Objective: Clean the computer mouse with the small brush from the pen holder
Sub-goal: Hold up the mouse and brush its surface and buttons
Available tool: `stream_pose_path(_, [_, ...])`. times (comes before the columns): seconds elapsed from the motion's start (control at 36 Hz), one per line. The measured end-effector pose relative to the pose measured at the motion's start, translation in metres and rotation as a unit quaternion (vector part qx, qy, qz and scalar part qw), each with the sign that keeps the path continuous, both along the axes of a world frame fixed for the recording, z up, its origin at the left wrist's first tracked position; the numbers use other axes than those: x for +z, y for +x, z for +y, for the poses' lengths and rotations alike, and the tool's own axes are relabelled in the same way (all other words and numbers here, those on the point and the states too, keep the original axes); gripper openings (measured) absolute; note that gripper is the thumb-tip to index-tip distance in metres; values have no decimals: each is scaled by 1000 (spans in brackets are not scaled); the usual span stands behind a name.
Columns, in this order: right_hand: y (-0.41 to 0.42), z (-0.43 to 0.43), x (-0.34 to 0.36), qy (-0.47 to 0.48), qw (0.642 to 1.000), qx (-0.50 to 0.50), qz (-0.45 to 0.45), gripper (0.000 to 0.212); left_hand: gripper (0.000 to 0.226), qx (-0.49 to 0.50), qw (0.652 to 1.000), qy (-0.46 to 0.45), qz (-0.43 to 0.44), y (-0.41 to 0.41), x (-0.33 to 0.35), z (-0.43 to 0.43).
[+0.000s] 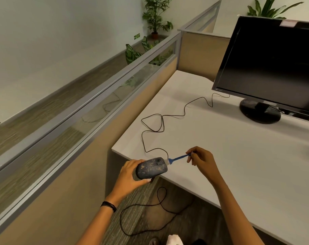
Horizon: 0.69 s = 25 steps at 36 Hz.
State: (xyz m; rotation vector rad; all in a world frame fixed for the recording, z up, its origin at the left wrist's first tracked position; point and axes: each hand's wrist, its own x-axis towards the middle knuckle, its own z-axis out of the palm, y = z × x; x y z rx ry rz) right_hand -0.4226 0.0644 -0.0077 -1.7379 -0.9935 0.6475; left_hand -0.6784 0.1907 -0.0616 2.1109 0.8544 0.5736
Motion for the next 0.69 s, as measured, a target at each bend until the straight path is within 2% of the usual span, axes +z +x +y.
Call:
stream_pose_path(0.28, [-12, -4, 10, -7, 1000, 7, -7, 23, 69, -7, 1000, -6, 10, -10, 6, 1])
stream_pose_path(0.47, [-19, -4, 13, 6, 1000, 0, 4, 23, 61, -18, 1000, 11, 9, -15, 11, 1])
stream_pose_path(0.69, [-25, -5, 11, 13, 1000, -6, 15, 25, 61, -19, 1000, 11, 16, -20, 11, -1])
